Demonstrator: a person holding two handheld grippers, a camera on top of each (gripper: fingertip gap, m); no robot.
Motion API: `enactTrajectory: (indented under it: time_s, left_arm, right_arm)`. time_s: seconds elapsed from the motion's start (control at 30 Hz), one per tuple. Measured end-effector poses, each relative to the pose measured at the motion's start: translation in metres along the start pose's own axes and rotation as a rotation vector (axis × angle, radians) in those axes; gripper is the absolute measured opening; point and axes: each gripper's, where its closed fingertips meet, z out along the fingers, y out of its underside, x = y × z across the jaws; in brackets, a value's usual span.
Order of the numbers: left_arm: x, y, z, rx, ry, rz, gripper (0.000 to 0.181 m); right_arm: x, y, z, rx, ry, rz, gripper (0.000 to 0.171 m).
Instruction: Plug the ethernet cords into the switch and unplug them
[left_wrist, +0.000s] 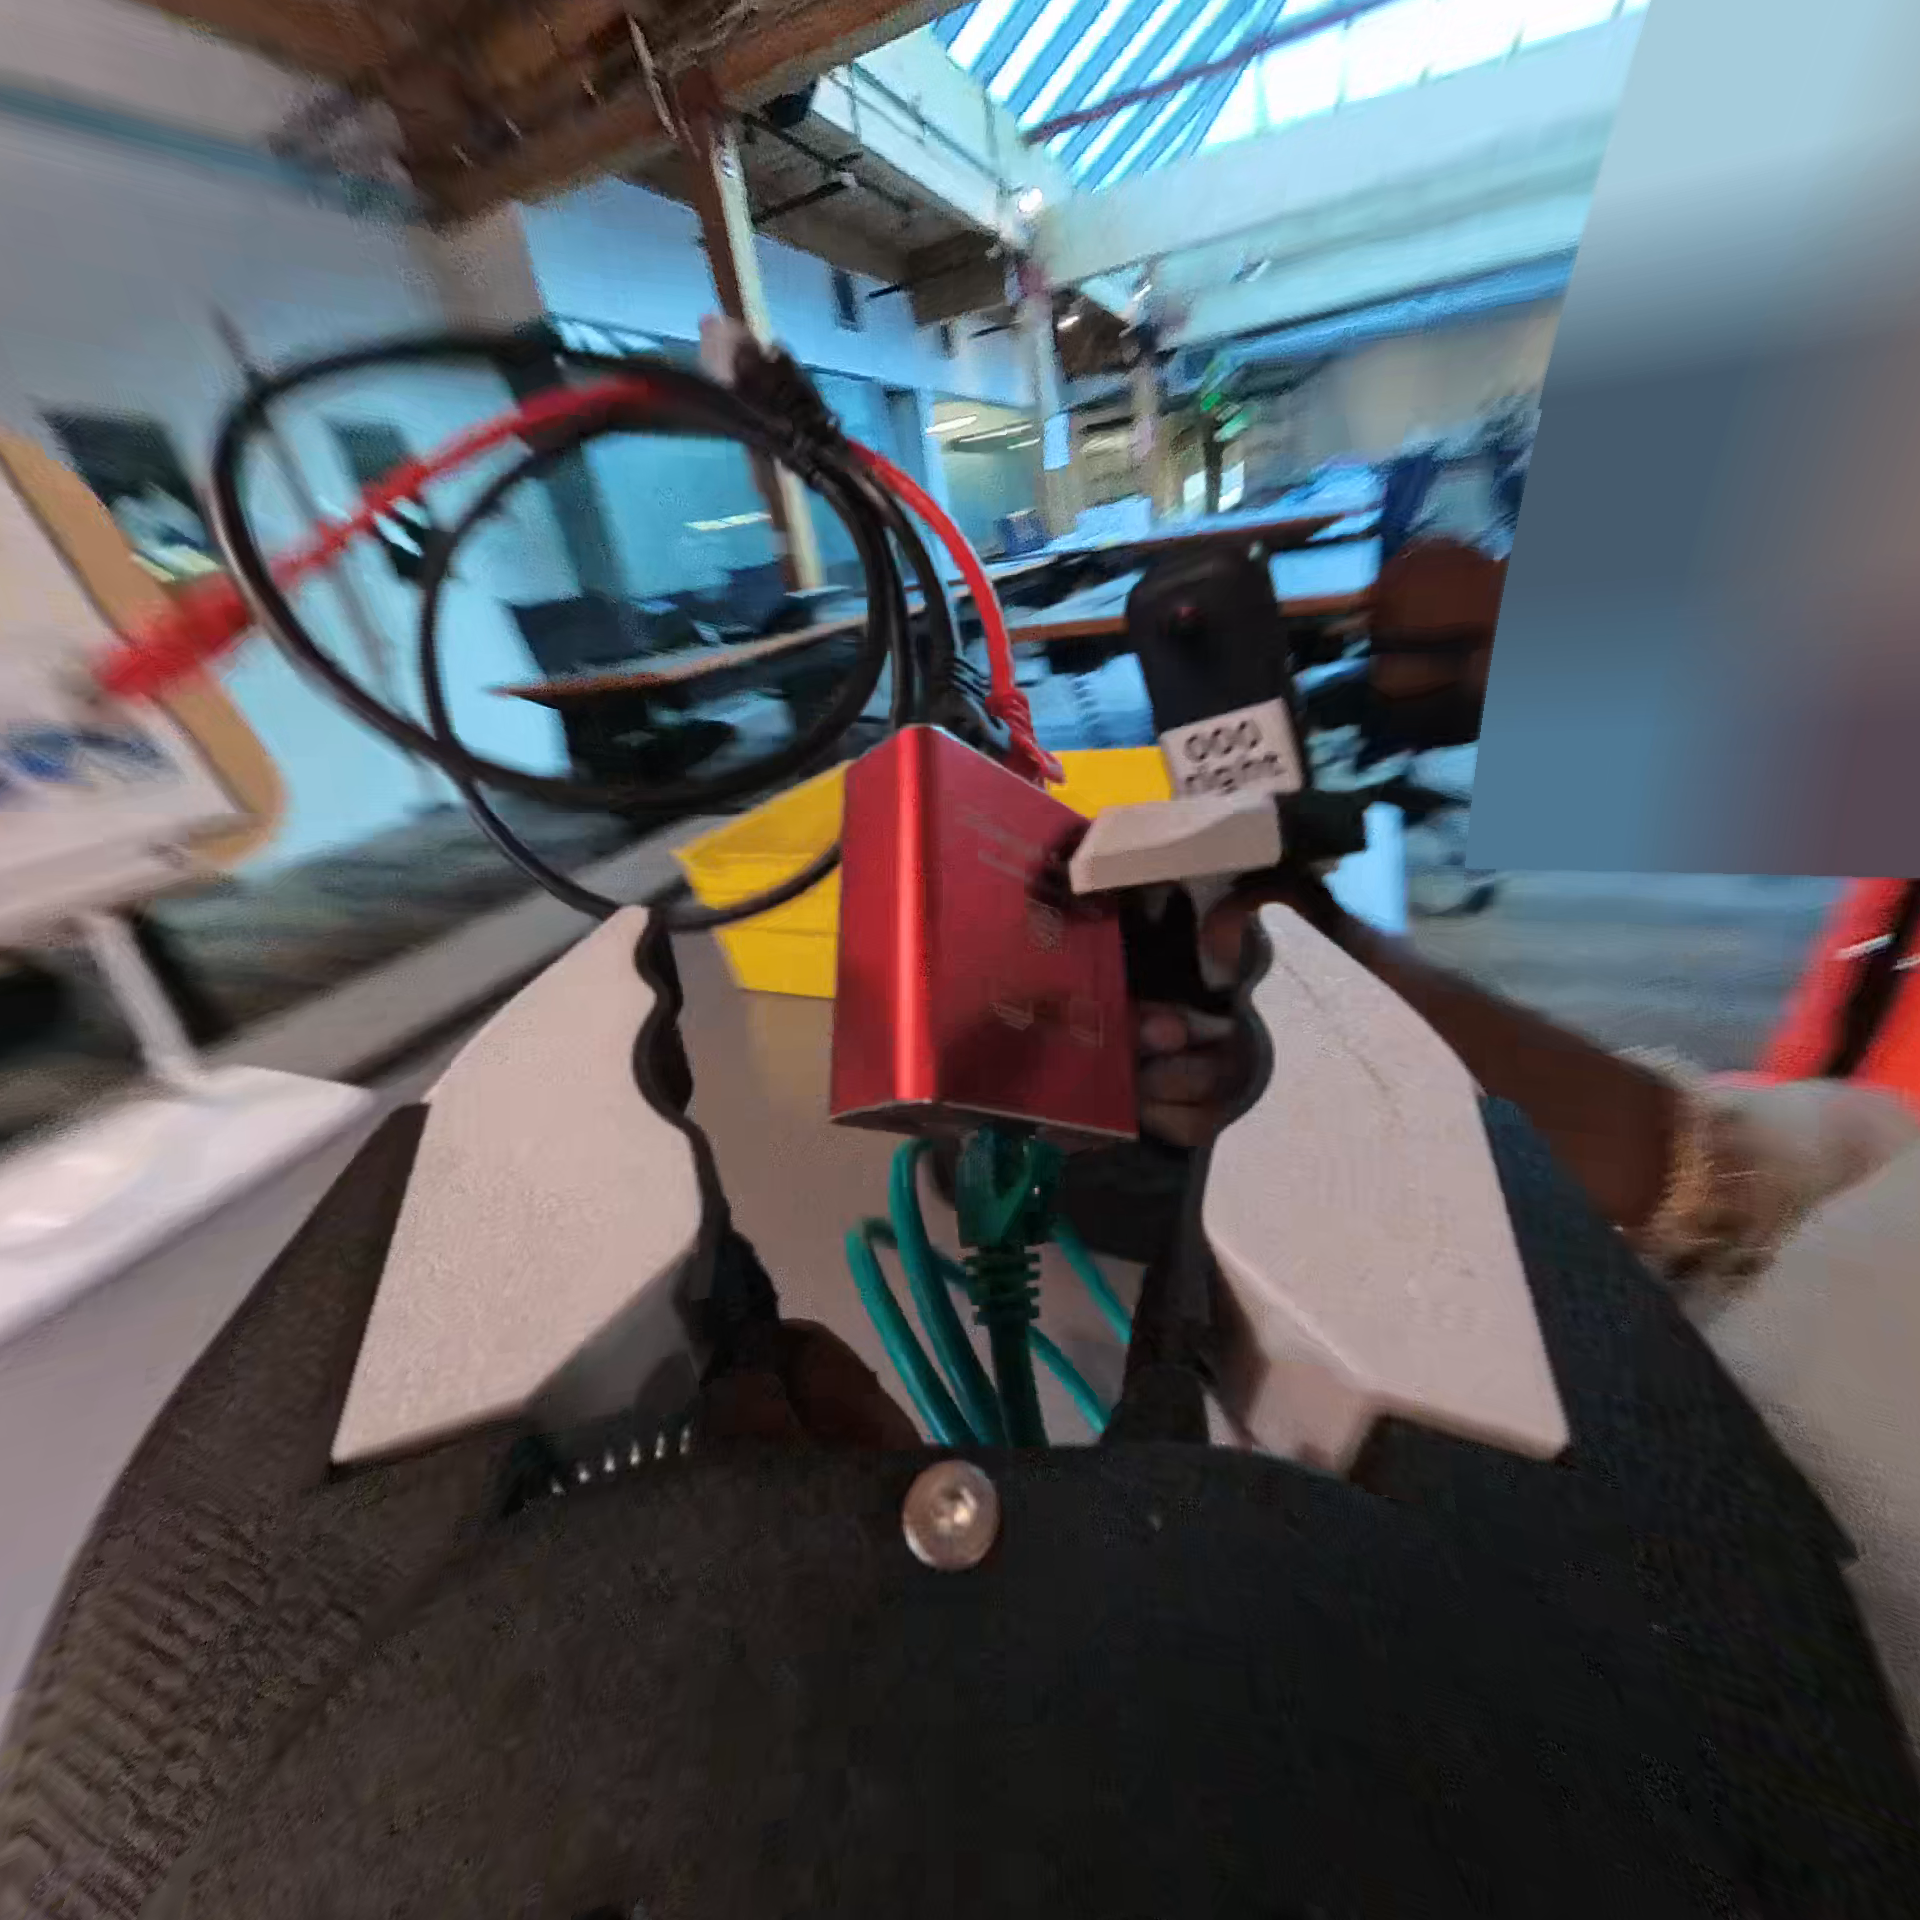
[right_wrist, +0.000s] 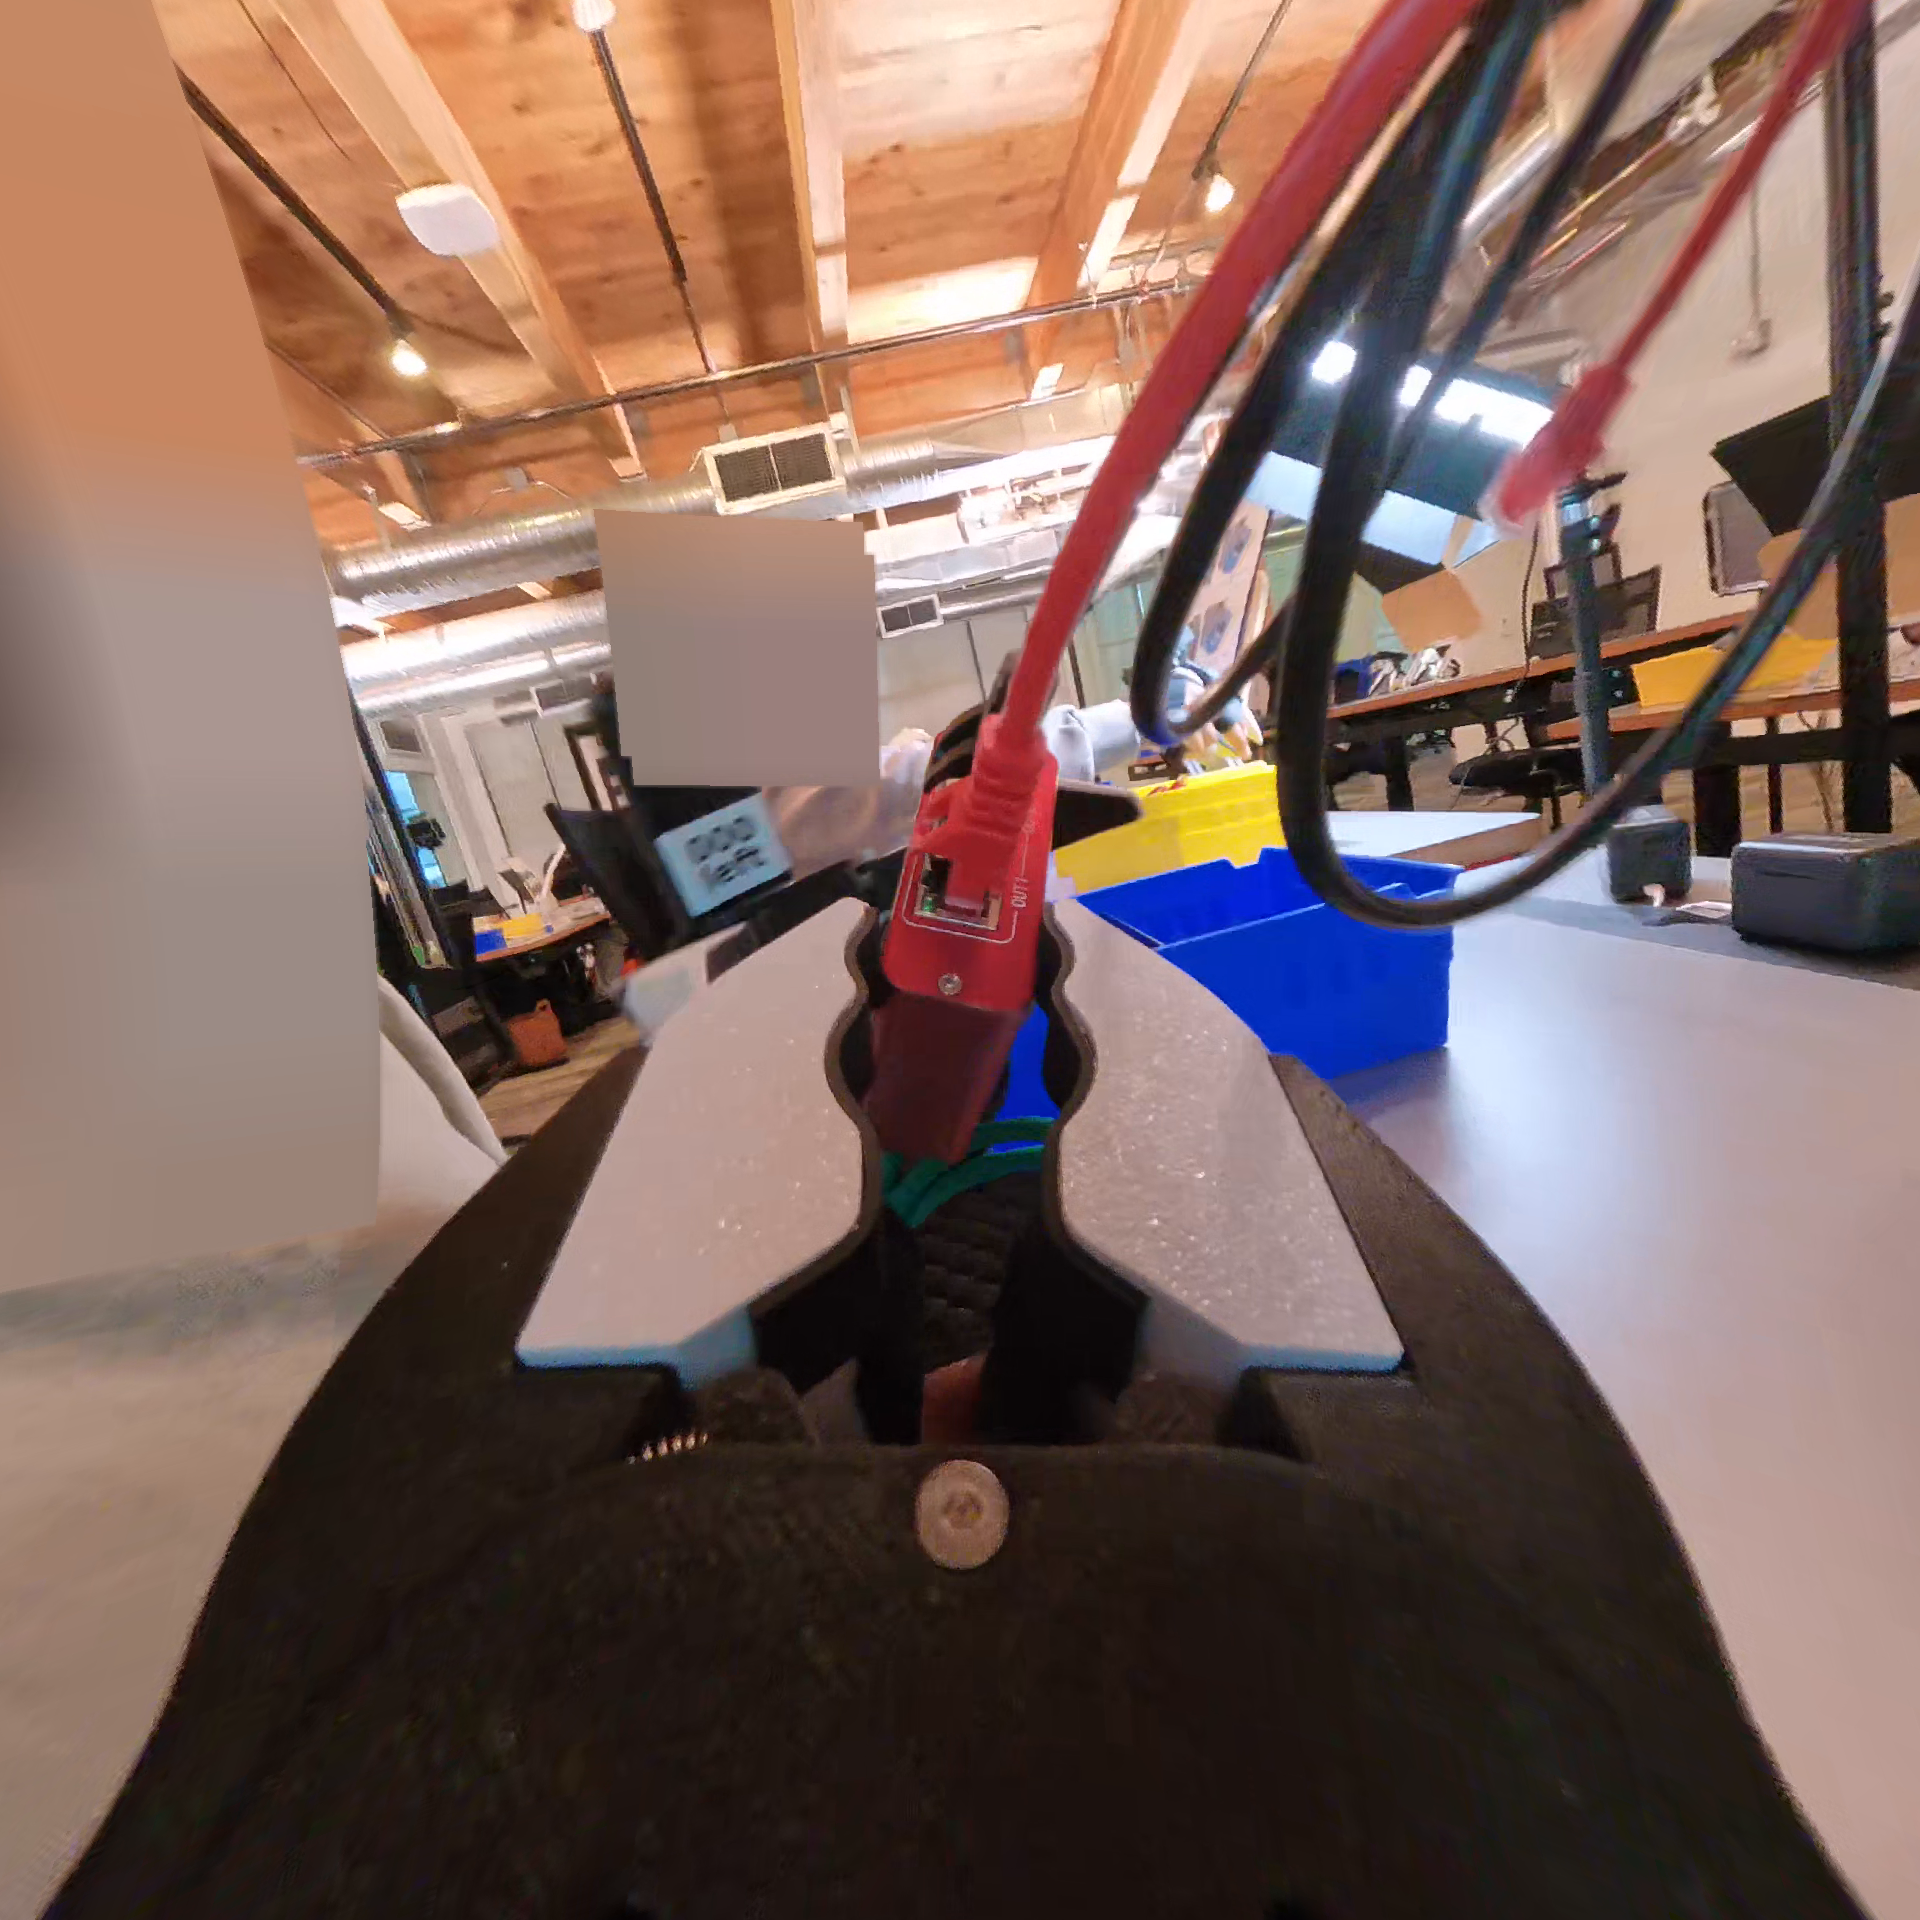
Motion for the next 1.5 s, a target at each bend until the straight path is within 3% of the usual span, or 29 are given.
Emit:
enactTrajectory:
  time_s: [0.13,0.2,0.23,0.3,0.7,0.83,0.97,1.2,1.27,1.5]
  left_arm:
    - [0.009,0.020,-0.010,-0.030,0.268,-0.301,0.093]
    - [0.013,0.024,-0.010,-0.003,0.312,-0.307,0.067]
    - [0.012,0.022,-0.011,0.032,0.315,-0.307,0.046]
    - [0.009,0.027,-0.011,0.036,0.307,-0.312,0.036]
    - [0.003,0.055,-0.003,-0.045,0.308,-0.454,0.033]
    - [0.003,0.063,-0.002,-0.079,0.333,-0.548,0.033]
    - [-0.001,0.071,-0.002,-0.117,0.320,-0.593,0.030]
    - [0.005,0.070,-0.002,-0.116,0.337,-0.540,0.029]
    - [0.008,0.067,-0.004,-0.106,0.366,-0.534,0.030]
    - [0.023,0.080,0.000,-0.212,0.411,-0.479,0.041]
  right_arm:
    - [-0.005,0.012,0.006,-0.042,-0.065,0.017,0.028]
    - [-0.008,0.018,0.009,-0.056,-0.098,0.051,0.028]
    - [-0.008,0.023,0.011,-0.076,-0.104,0.064,0.028]
    - [-0.003,0.028,0.012,-0.098,-0.082,0.086,0.028]
    - [0.014,0.046,-0.002,-0.217,-0.057,0.208,0.035]
    - [0.023,0.050,-0.007,-0.301,0.048,0.098,0.035]
    - [0.038,0.022,-0.024,-0.230,0.217,-0.049,0.028]
    - [0.027,0.033,-0.021,-0.219,0.056,0.146,0.031]
    - [0.027,0.035,-0.020,-0.200,0.030,0.135,0.017]
    - [0.018,0.041,-0.019,-0.185,-0.058,0.055,0.014]
